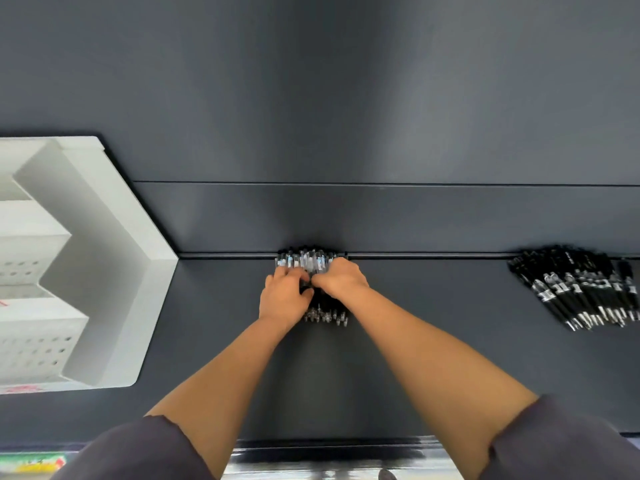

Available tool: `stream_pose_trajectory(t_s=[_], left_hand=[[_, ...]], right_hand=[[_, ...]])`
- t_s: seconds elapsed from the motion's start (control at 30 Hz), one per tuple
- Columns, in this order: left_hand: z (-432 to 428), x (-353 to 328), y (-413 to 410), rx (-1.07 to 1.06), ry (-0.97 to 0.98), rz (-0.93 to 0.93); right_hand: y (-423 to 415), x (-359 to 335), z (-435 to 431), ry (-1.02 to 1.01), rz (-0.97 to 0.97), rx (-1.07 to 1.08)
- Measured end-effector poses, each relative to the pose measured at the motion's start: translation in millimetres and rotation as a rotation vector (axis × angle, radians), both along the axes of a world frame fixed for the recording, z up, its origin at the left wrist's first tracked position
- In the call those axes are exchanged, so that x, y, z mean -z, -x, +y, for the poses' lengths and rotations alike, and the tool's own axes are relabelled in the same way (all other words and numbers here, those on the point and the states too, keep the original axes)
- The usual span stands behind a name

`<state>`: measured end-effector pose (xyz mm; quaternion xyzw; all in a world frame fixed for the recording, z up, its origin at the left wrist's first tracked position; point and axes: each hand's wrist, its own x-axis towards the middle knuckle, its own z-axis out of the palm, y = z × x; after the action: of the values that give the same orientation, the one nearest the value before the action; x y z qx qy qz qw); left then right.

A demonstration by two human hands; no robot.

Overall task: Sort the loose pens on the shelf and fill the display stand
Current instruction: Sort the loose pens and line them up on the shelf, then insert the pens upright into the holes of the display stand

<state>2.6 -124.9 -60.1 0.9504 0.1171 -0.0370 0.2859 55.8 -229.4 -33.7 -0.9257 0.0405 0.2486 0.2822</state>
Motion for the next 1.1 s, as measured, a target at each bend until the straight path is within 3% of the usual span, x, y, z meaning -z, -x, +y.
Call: stream_pose_trajectory(t_s=[0.13, 0.3, 0.53, 0.7, 0.9, 1.1], left_hand=[[-2.4, -2.9, -8.9, 0.026, 0.030, -0.022], [-10.4, -19.0, -15.4, -0.046, 0.268, -0.067], [-5.9, -41.3, -0.6, -0.102, 0.581, -0.101], [13.4, -75.2, 15.9, -0.161, 0.429, -0.305], [60.0, -111.2, 49.4, -0.274, 0.318, -0.460], [139.7, -144.7, 96.0, -0.385, 0.373, -0.625]], right_hand=[[-6.8, -3.0, -8.9, -0.147, 0.024, 0.052], [-8.9, -11.3, -23.7, -0.437, 0.107, 0.006], [-1.3, -36.9, -13.1, -0.573, 0.037, -0.111], [11.0, -57.9, 11.0, -0.584, -0.263, -0.220], [30.8, -88.7, 49.5, -0.659, -0.321, -0.353], [53.6, -129.1, 114.4, -0.691, -0.406, -0.488]])
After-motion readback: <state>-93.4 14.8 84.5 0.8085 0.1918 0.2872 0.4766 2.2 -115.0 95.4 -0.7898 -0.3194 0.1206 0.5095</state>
